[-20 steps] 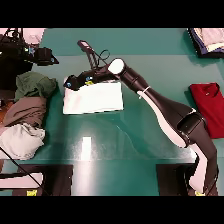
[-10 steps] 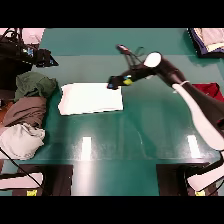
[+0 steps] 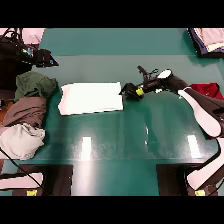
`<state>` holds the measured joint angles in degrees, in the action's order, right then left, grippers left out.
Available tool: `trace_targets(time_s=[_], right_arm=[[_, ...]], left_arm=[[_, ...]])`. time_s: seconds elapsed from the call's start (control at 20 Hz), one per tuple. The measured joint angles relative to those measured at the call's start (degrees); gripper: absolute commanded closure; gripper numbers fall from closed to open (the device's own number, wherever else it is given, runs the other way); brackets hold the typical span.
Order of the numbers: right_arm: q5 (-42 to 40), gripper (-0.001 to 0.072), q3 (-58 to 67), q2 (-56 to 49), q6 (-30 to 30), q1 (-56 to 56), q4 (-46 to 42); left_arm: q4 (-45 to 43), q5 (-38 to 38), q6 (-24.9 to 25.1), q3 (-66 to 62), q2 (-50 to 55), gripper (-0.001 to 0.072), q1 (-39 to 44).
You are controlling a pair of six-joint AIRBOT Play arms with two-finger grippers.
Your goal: Fold the shirts.
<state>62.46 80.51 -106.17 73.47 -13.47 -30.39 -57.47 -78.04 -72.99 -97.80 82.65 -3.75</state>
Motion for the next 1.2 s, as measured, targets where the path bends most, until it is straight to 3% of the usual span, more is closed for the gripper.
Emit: trace_targets(time_s=[0.1,0.2,0.25,0.3,0.35,0.55,0.75,1.2], right_arm=[[-0.81,0.0104,2.67,-2.54,-0.42,-1.99,1.86],[-1.64,0.0304,6.23,-4.96,-0.74,-4.13,2.19],[-2.01,0.0452,7.93,-6.03,-0.79,-5.09,2.14],[-2.43,0.0663,9.79,-7.02,-0.92,-6.1,2.29],[-2.49,0.0692,11.32,-7.63,-1.29,-6.95,2.84],[-1.95,0.0695,14.88,-7.82,-2.71,-8.26,1.88],[0.81,0.0695,10.82,-0.66,-1.11,-3.41,-3.82],[1.42,0.0695,-7.54,24.94,-0.26,28.35,-14.82]], left_arm=[[0.02,0.0,0.0,0.0,0.0,0.0684,0.0],[0.0,-0.04,0.0,0.0,0.0,0.0684,0.0],[0.0,-0.04,0.0,0.0,0.0,0.0684,0.0],[0.02,-0.07,0.0,0.0,0.0,0.0684,0.0],[0.02,-0.17,0.0,0.02,0.0,0.0684,0.0],[0.0,-1.25,-0.02,0.26,0.0,0.0684,0.04],[0.0,-2.23,-0.04,0.39,0.0,0.0684,1.55],[0.07,0.85,-0.22,0.42,0.0,0.0684,11.47]])
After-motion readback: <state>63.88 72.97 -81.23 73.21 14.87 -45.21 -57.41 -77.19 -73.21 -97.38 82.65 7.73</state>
